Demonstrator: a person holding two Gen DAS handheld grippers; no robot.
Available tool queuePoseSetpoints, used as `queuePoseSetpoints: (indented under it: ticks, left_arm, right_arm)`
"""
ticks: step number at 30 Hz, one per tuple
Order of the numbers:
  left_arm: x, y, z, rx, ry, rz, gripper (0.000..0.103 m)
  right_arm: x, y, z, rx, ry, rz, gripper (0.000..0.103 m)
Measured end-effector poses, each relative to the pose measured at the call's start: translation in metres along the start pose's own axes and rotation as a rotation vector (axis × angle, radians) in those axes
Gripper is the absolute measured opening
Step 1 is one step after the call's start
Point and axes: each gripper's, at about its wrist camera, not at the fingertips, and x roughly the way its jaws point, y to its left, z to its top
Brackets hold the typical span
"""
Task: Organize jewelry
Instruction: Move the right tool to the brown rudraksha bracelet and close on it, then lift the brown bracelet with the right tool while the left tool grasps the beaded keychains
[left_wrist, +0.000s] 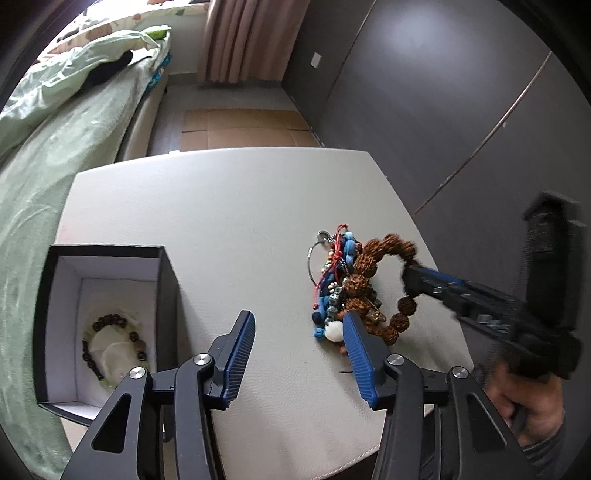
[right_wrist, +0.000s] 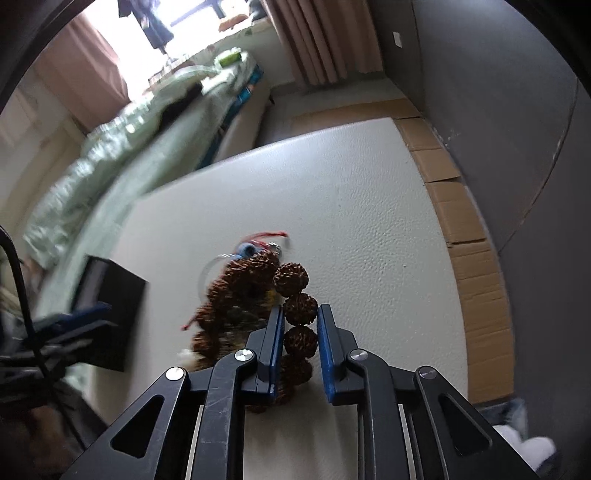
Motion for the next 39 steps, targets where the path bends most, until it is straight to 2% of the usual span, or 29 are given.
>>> queuePoseSetpoints:
  ticks: [4, 10, 18, 19, 21, 24, 29, 33, 34, 35, 39]
  left_arm:
    - [0.005, -0.003, 0.003, -0.002, 0.0, -0.009, 0.051]
    - [0.01, -0.006, 0.01, 0.012, -0.002, -0.012, 0.051]
    - [0.02, -0.019, 0.018, 0.072, 0.004, -0.024, 0.051]
    - [0.023, -0.021, 0.019, 0.081, 0.006, -0.026, 0.049]
    - [0.028, -0.024, 0.018, 0.1, 0.014, -0.028, 0.039]
    - [0.039, -0.03, 0.013, 0.14, 0.023, -0.013, 0.033]
    - [0.053, -0.038, 0.008, 0.202, 0.034, 0.018, 0.027]
    - [0.062, -0.04, 0.004, 0.233, 0.047, 0.045, 0.025]
    - [0.061, -0.04, 0.005, 0.234, 0.039, 0.044, 0.021]
    - [0.061, -0.041, 0.005, 0.239, 0.038, 0.054, 0.012]
    - [0.054, -0.042, 0.005, 0.252, 0.022, 0.077, 0.011]
  right_arm:
    - [-0.027, 0.001, -0.003, 0.022, -0.052, 0.093, 0.019]
    - [-0.06, 0.013, -0.01, 0.022, -0.108, 0.175, 0.019]
    - [-0.09, 0.005, -0.018, 0.051, -0.164, 0.168, 0.019]
    - [-0.091, 0.003, -0.019, 0.055, -0.168, 0.165, 0.019]
    - [-0.096, -0.001, -0.022, 0.066, -0.176, 0.158, 0.019]
    - [-0.1, -0.005, -0.027, 0.08, -0.179, 0.147, 0.019]
    - [-0.101, -0.01, -0.033, 0.092, -0.171, 0.127, 0.019]
    - [-0.104, -0.015, -0.039, 0.104, -0.166, 0.117, 0.019]
    - [-0.103, -0.016, -0.039, 0.107, -0.164, 0.115, 0.019]
    - [-0.103, -0.017, -0.04, 0.108, -0.162, 0.111, 0.019]
    - [-0.103, -0.016, -0.04, 0.106, -0.161, 0.111, 0.019]
